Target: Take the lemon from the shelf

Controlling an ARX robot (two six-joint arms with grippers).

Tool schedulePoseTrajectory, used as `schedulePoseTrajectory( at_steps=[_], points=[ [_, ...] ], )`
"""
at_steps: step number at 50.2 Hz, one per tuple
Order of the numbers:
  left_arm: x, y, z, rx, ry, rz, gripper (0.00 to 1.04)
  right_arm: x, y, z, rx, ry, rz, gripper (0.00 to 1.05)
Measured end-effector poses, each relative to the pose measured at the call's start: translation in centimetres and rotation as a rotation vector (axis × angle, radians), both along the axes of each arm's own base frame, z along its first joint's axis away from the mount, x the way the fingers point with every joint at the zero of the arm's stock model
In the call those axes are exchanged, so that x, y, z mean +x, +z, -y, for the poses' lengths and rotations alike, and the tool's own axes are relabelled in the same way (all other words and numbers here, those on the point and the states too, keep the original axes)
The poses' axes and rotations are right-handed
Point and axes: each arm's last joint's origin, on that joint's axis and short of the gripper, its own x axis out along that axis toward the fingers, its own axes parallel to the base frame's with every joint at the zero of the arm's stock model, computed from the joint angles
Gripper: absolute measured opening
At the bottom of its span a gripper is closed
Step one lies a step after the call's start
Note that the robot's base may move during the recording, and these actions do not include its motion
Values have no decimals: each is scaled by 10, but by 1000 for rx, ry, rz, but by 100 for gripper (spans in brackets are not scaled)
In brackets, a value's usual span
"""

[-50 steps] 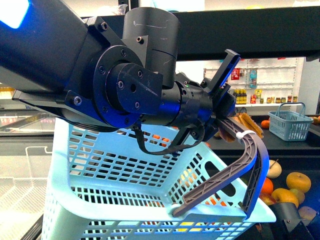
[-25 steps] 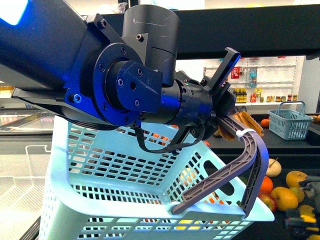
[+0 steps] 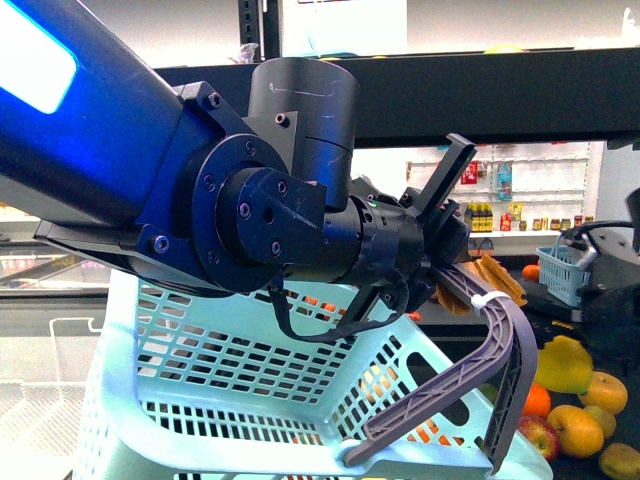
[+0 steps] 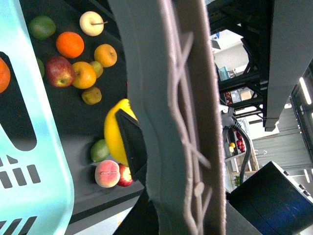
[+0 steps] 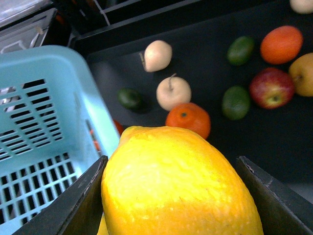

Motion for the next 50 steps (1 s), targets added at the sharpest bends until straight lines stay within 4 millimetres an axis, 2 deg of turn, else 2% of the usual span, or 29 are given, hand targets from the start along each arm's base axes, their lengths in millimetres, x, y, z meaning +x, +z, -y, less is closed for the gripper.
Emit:
schedulePoseTrajectory(
  at_steps=[5, 17, 22, 28, 33, 39, 45, 50],
  points=[
    [0, 0, 0, 0, 0, 0, 7, 2, 3, -24, 31, 35, -8, 72],
    [0, 0, 0, 0, 0, 0, 7, 3, -7, -58, 83, 80, -47, 72],
    [0, 0, 0, 0, 0, 0, 7, 2, -12, -65, 81, 95, -63, 72],
    [0, 0, 0, 0, 0, 0, 7, 2, -12, -69, 82, 106, -56, 88],
    [0, 0, 0, 1, 1, 1, 7, 2, -10, -69, 86, 104, -45, 98],
    [0, 0, 0, -2, 0, -3, 7, 1, -5, -61, 79, 74, -26, 97],
    [0, 0, 0, -2, -2, -3, 7, -6, 5, -39, 52, 2, 10, 97],
    [0, 0, 0, 1, 1, -1, 7, -26, 26, -11, -18, -88, 88, 97]
  ],
)
